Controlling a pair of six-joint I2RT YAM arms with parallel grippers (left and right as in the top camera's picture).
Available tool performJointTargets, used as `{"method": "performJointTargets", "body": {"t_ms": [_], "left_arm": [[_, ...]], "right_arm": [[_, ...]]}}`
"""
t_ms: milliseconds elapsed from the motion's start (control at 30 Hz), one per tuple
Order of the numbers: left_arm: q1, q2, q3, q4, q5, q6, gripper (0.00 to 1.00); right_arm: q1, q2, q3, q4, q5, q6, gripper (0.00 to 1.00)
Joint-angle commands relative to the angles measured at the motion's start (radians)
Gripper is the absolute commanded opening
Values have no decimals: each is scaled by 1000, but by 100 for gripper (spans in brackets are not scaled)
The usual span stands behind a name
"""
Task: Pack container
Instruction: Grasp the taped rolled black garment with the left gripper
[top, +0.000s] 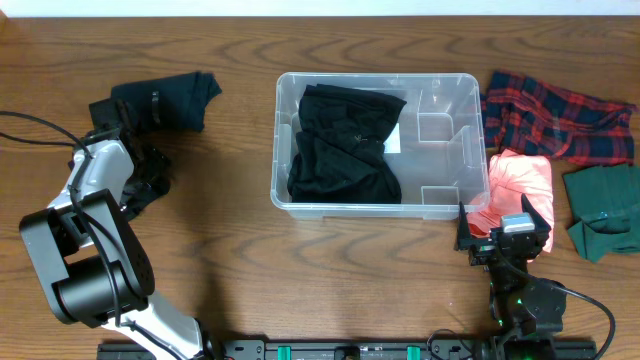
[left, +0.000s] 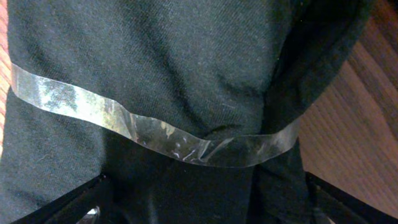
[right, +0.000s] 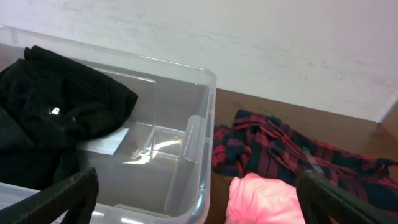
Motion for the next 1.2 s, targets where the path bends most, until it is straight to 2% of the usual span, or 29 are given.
{"method": "performJointTargets", "body": {"t_ms": [0,133,267,800,933,1067,1167], "left_arm": [[5,17,-29,9,23,18,93],[5,17,-27,8,23,19,94],[5,17,-21,8,23,34,99],[5,17,-16,-11,22,60,98],[5,17,-18,-11,22,60,80],[5,17,-18,-11,23,60,79],[5,17,-18,-11,22,60,73]], "right_arm": [[-9,-4,-2,-4,-1,-8,99],[-9,-4,-2,-4,-1,-8,99],[-9,-4,-2,-4,-1,-8,99],[-9,-4,-2,-4,-1,-8,99],[-9,-4,-2,-4,-1,-8,99],[-9,-4,-2,-4,-1,-8,99],[-9,-4,-2,-4,0,-8,99]]}}
